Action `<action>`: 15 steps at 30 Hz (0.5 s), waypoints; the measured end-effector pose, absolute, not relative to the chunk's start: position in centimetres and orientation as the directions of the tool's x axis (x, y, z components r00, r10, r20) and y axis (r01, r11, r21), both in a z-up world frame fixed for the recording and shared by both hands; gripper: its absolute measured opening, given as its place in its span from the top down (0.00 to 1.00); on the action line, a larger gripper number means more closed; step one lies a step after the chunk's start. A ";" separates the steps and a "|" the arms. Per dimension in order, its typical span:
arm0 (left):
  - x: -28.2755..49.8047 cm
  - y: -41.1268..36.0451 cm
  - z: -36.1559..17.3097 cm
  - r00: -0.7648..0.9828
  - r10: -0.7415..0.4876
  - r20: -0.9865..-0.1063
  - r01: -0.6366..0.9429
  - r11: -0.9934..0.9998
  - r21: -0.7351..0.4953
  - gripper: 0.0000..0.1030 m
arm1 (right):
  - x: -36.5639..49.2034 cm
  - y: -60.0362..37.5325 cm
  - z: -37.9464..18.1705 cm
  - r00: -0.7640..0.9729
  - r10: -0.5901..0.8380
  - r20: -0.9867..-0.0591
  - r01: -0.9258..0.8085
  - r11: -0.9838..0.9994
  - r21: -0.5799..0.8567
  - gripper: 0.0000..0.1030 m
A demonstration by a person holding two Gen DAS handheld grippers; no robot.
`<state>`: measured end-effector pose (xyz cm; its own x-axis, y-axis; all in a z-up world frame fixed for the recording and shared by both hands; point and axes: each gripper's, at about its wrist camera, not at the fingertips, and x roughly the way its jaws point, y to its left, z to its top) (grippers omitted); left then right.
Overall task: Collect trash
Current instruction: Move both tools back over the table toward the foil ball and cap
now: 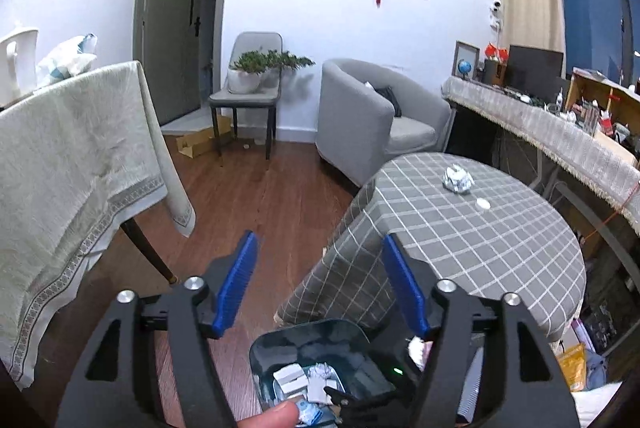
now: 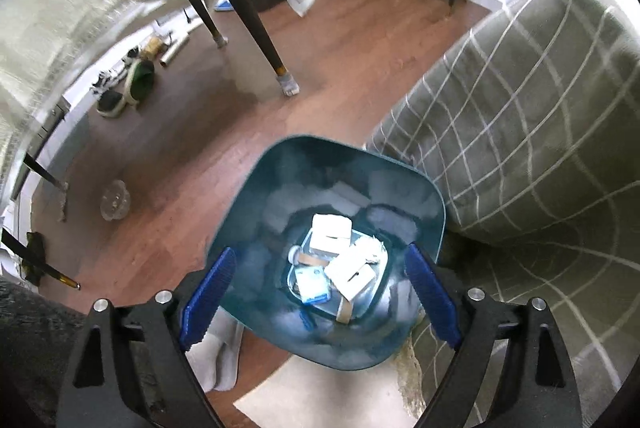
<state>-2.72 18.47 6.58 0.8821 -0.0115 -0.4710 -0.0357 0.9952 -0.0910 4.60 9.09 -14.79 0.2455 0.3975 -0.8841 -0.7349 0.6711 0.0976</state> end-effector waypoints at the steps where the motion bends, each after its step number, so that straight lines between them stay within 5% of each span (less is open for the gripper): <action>1: -2.7 18.5 6.7 0.885 -0.008 -0.466 -0.040 0.995 -0.093 0.30 | 4.4 8.9 -14.2 0.255 0.413 -0.874 -0.739 0.666 0.100 0.15; 15: -1.6 17.0 7.7 0.896 0.032 -0.442 -0.074 0.994 -0.080 0.19 | 2.4 4.6 -4.9 0.423 0.570 -0.705 -0.769 0.637 0.053 0.15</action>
